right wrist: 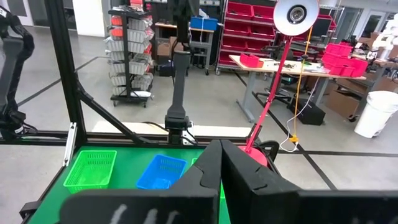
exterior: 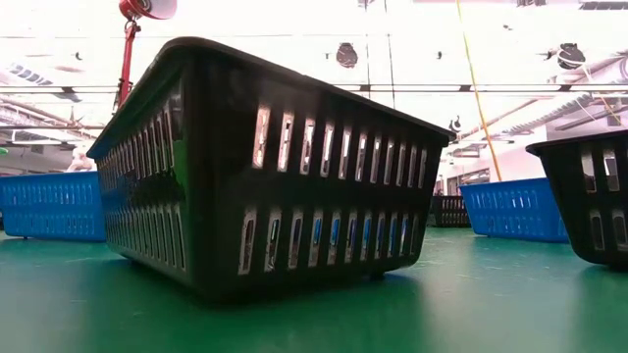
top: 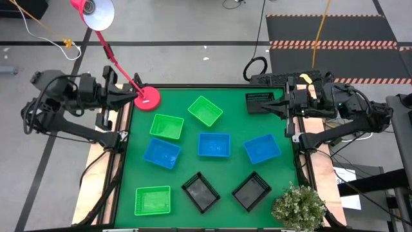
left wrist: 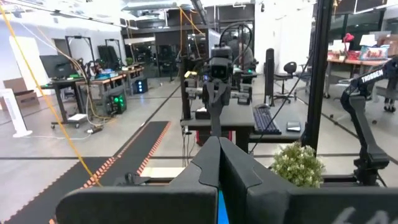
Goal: Stack baskets by color
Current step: Stack the right blue bin on the right blue bin
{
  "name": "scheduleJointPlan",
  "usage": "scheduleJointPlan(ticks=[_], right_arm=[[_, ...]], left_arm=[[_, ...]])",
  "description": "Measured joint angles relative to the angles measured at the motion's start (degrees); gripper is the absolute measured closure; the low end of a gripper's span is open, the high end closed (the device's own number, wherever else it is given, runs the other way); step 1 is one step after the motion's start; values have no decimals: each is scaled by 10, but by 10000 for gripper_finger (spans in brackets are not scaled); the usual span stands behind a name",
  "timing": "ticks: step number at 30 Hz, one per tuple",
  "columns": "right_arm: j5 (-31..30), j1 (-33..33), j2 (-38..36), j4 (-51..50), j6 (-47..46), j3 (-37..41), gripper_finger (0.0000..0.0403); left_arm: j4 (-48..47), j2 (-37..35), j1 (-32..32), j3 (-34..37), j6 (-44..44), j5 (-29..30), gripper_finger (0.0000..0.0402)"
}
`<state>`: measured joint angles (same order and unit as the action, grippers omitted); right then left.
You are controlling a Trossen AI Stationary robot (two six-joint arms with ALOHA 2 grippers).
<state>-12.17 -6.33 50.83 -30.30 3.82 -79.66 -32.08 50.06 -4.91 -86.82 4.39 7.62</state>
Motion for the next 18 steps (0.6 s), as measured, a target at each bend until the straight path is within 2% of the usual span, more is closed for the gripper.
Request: scheduleJointPlan(ticks=[5, 12, 18], right_arm=[[0, 0, 0, 0, 0, 0, 403], [0, 0, 0, 0, -1, 0, 403], [0, 0, 0, 0, -16, 0, 403]], left_arm=[[-14, 49, 0, -41, 0, 0, 399], [-12, 90, 1, -42, -6, 41, 396], [40, 127, 4, -43, -32, 65, 395]])
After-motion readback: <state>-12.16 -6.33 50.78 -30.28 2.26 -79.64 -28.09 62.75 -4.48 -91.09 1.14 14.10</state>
